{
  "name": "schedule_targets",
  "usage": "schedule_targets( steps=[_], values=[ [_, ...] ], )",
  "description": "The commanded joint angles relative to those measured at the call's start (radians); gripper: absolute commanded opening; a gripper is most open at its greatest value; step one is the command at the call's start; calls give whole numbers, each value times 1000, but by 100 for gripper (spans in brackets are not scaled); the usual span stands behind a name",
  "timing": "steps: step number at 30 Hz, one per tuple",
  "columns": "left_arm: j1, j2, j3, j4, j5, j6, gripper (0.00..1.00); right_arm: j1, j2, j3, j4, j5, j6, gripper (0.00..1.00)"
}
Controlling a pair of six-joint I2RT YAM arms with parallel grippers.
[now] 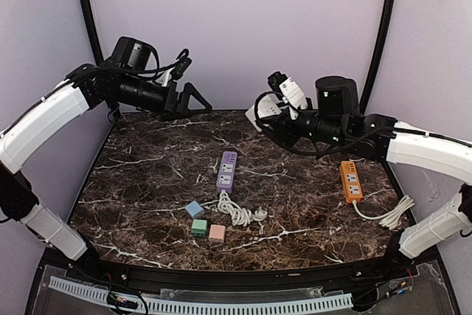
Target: Insert the plug
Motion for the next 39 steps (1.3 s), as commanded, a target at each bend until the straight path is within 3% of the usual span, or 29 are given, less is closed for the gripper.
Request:
schedule_targets(
  steps=[1,18,30,39],
  values=[
    [5,46,59,11,131,-56,98,19,-12,-19,116,-39,-76,21],
    [-25,237,229,26,362,-64,94,56,6,-33,165,-175,-177,21],
    [-90,298,273,-1,403,-29,91,58,32,-11,133,-205,-190,21],
    [-99,348,323,-65,370,9,79,60,51,3,134,-207,-196,21]
  ],
)
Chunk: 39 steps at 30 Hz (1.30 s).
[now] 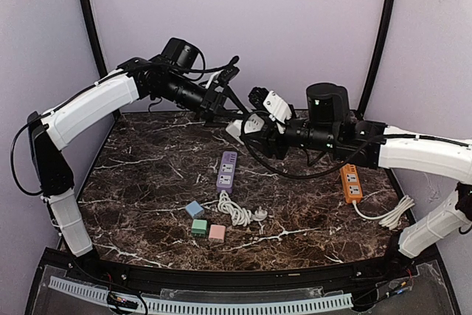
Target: Insert the plug
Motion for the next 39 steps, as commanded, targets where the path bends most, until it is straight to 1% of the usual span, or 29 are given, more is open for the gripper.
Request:
schedule_targets(
  steps=[1,3,6,10,13,17,22,23,27,29,32,34,39],
  values=[
    [-10,12,51,-65,4,45,78,11,12,31,39,-12,-15,21],
    [-11,19,54,-77,3,53,74,12,14,31,43,-8,-20,21],
    [-11,25,55,-82,7,57,64,12,17,31,48,-3,-25,21],
    [-11,34,56,-83,25,55,61,13,18,26,69,12,-38,21],
    [-11,39,55,-87,42,55,56,17,22,27,78,19,-50,21],
    [-11,47,56,-96,56,64,62,22,27,26,92,29,-64,21],
    [-10,53,54,-116,79,88,64,30,32,26,94,18,-86,21],
    [-10,55,54,-116,88,89,67,33,33,26,94,20,-92,21],
    [-9,60,55,-119,96,98,73,39,40,31,94,24,-98,21],
    [-8,60,56,-121,94,100,74,41,44,35,93,23,-98,21],
    [-7,60,56,-121,93,103,68,43,52,40,88,23,-106,21],
    [-7,60,55,-122,94,104,65,45,55,46,85,24,-111,21],
    [-2,59,56,-125,88,106,66,49,54,45,84,27,-118,21]
  ],
)
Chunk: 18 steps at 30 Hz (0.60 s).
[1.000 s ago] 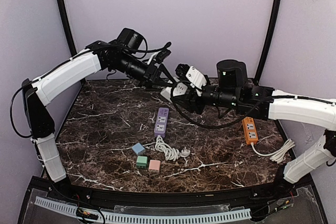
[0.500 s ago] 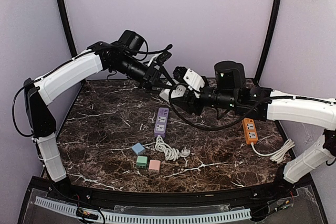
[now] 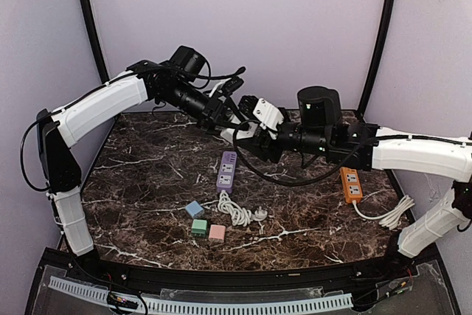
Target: Insert the plug
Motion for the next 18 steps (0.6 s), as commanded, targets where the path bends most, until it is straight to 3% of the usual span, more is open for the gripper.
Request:
schedule_targets(
  steps=[1,2,4,5,6,7,8,11,18],
  values=[
    [-3,-10,23,-18,36,20,66,16,10,32,64,-3,-12,21],
    [-2,-10,23,-17,36,20,65,16,10,31,64,-2,-14,21],
    [1,-11,24,-13,38,20,49,17,11,29,64,3,-10,22],
    [1,-12,24,-12,39,19,32,19,14,30,62,10,-4,26],
    [4,-12,24,-14,37,18,10,18,18,34,56,14,5,37],
    [4,-12,23,-16,30,19,6,18,22,40,50,20,14,53],
    [6,-14,24,-21,24,22,2,20,25,41,49,25,28,68],
    [7,-26,21,-35,-35,40,1,20,23,31,53,97,84,97],
    [67,-85,-38,-27,-170,50,1,19,35,12,51,275,289,99]
  ],
)
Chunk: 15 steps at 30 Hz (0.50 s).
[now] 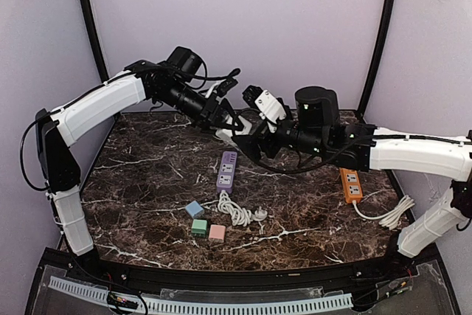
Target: Insert the plug
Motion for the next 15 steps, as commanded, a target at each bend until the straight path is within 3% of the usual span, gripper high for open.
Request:
schedule_targets(
  steps=[1,8,15],
  values=[
    [55,-96,-41,-5,-94,29,1,7,21,2,23,136,193,99],
    [103,-126,-90,-51,-273,47,1,4,64,40,-46,253,431,99],
    [122,-139,-102,-99,-440,64,1,-18,277,289,-356,252,626,99]
  ],
)
